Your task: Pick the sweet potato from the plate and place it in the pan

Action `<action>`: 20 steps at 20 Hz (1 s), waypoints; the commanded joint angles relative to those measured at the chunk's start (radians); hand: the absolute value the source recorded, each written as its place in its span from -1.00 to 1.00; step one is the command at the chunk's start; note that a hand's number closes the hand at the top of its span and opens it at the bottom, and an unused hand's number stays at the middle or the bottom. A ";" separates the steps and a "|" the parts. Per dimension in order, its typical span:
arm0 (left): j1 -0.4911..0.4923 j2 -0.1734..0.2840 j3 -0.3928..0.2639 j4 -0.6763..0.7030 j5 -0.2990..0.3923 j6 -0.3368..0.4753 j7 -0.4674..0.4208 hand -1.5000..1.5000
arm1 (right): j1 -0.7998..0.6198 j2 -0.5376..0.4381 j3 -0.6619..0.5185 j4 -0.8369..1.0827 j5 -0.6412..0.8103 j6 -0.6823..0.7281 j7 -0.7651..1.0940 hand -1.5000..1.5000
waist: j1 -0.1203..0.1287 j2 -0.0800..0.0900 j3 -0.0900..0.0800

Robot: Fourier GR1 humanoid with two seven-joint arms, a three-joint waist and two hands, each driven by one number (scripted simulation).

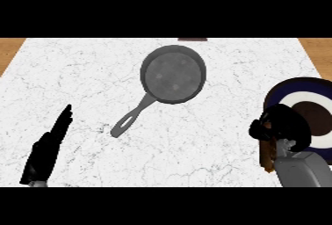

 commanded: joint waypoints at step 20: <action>-0.114 -0.028 -0.007 0.010 -0.023 -0.030 0.079 0.00 | -0.668 0.225 -0.033 0.432 0.290 -0.378 -0.137 1.00 | 0.045 0.018 0.003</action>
